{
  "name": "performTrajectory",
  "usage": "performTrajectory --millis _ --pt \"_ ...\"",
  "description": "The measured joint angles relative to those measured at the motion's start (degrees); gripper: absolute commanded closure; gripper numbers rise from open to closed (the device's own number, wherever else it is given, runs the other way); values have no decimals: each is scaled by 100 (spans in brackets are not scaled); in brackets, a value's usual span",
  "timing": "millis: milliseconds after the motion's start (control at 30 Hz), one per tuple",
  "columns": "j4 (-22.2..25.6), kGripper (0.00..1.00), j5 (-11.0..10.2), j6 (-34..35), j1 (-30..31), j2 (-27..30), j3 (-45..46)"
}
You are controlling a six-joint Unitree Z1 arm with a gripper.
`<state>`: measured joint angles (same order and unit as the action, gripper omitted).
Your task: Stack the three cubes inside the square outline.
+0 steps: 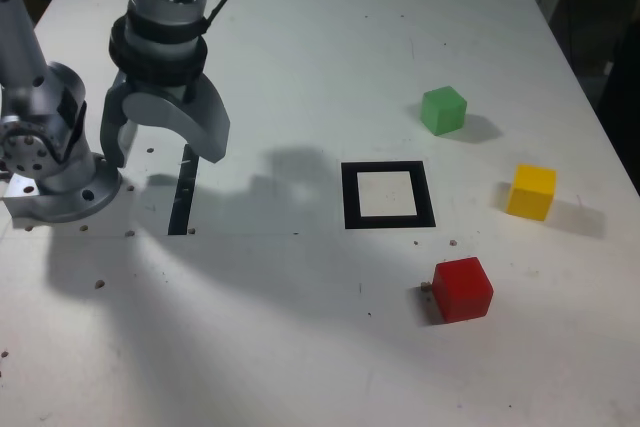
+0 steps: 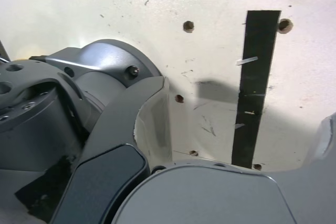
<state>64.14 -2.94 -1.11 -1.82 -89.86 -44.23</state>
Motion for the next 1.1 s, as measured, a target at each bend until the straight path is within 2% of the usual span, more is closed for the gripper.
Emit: performTrajectory --millis 233,433,567,700,833,1100 --pt "49 2 -8 -25 -28 91 20" --pt "158 3 87 90 -26 247 -97" --pt "228 4 115 181 248 237 -523" --pt "460 6 139 470 906 -43 -1279" --pt "980 6 108 906 1543 -548 -2024" --pt "2200 7 -181 1946 2619 -1407 -3536"
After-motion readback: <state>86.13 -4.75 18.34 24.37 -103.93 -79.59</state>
